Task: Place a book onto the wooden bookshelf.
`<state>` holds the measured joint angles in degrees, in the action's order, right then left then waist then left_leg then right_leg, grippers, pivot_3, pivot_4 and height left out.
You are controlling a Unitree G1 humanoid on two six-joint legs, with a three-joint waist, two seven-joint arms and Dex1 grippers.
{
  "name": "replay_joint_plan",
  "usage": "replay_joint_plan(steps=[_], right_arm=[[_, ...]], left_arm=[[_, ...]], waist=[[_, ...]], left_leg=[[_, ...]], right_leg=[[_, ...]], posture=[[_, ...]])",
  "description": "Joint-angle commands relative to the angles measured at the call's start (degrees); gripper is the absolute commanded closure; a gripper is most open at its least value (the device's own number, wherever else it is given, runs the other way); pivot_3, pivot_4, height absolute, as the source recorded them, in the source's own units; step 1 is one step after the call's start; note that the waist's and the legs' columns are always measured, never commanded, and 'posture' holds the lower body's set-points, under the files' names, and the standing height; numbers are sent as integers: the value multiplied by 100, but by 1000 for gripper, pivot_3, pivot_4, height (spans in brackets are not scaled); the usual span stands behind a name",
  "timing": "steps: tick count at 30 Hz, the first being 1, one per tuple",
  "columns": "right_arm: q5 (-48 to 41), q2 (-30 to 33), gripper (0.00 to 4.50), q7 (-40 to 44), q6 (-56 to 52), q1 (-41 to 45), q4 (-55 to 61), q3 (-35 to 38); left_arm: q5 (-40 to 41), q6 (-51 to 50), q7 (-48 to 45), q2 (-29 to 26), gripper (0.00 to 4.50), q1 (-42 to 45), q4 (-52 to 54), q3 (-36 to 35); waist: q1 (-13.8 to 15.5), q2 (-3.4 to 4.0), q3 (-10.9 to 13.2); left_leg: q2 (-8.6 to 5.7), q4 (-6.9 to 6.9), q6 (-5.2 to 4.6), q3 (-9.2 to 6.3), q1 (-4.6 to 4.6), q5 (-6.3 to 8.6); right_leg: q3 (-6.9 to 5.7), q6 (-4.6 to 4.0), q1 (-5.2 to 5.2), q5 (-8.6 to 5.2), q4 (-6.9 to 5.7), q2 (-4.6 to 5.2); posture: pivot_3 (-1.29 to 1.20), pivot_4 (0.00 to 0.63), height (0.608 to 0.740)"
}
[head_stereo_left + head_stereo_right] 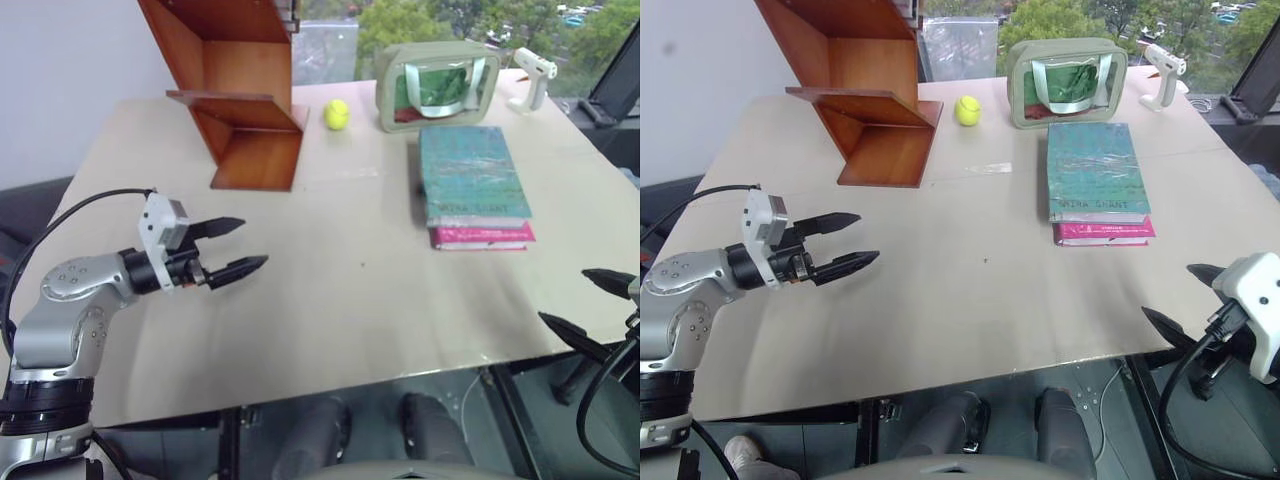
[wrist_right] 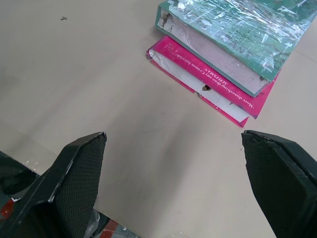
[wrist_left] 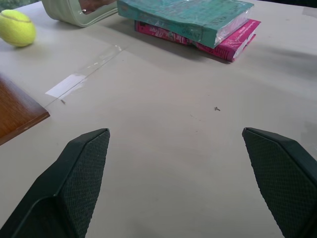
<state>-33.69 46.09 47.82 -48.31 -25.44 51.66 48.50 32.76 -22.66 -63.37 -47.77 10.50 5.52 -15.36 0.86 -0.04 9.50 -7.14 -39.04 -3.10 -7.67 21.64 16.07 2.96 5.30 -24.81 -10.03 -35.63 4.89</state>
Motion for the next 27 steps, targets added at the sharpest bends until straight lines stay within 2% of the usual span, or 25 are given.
replay_joint_plan(steps=[1, 11, 14, 18, 19, 22, 27], right_arm=[[103, 82, 37, -190, 132, 136, -44, -41], [154, 282, 37, -854, -288, 857, -470, -573], [162, 418, 890, -1203, -615, 1427, -993, -855], [837, 595, 2807, -2005, -648, 2805, -2299, -1895], [994, 627, 3121, -2113, -627, 3224, -2723, -2225], [1423, 544, 3121, -2505, -642, 4456, -3950, -2921], [2225, 0, 3121, -2894, 423, 7107, -7619, -3769]], left_arm=[[8, 31, -172, -103, 0, 202, 13, 71], [138, -97, -250, 70, 0, 563, 188, 327], [194, -137, -198, 219, 0, 656, 397, 456], [248, -212, -1, 589, 0, 881, 707, 747], [221, -200, 44, 689, 0, 947, 755, 838], [179, -209, 139, 885, 0, 1060, 818, 993], [122, -121, 241, 1092, 0, 1167, 785, 1115]], waist=[[0, 0, 0], [-5, -7, 4], [-3, -10, 5], [-9, -16, 10], [-18, -17, 11], [-34, -16, 13], [-98, -20, 18]], left_leg=[[0, 0, 0, 0, 0, 0], [4, 3, 5, 0, 4, -4], [2, 3, 17, 2, 6, -10], [2, 3, 17, 3, 6, -11], [2, 3, 17, 3, 7, -11], [3, 4, 13, 8, 9, -21], [-2, 31, 0, 28, 28, -32]], right_leg=[[0, 0, 0, 0, 0, 0], [-1, -1, -5, 0, 5, 1], [-1, 0, -3, 1, 9, 4], [0, -1, -4, 2, 10, 8], [-1, -2, -5, 2, 10, 7], [3, -3, -10, 3, 9, 6], [25, -6, -48, 5, 7, 2]], posture=[[0, 150, 740], [0, 150, 740], [0, 150, 740], [0, 150, 740], [0, 150, 740], [0, 150, 740], [0, 150, 740]])
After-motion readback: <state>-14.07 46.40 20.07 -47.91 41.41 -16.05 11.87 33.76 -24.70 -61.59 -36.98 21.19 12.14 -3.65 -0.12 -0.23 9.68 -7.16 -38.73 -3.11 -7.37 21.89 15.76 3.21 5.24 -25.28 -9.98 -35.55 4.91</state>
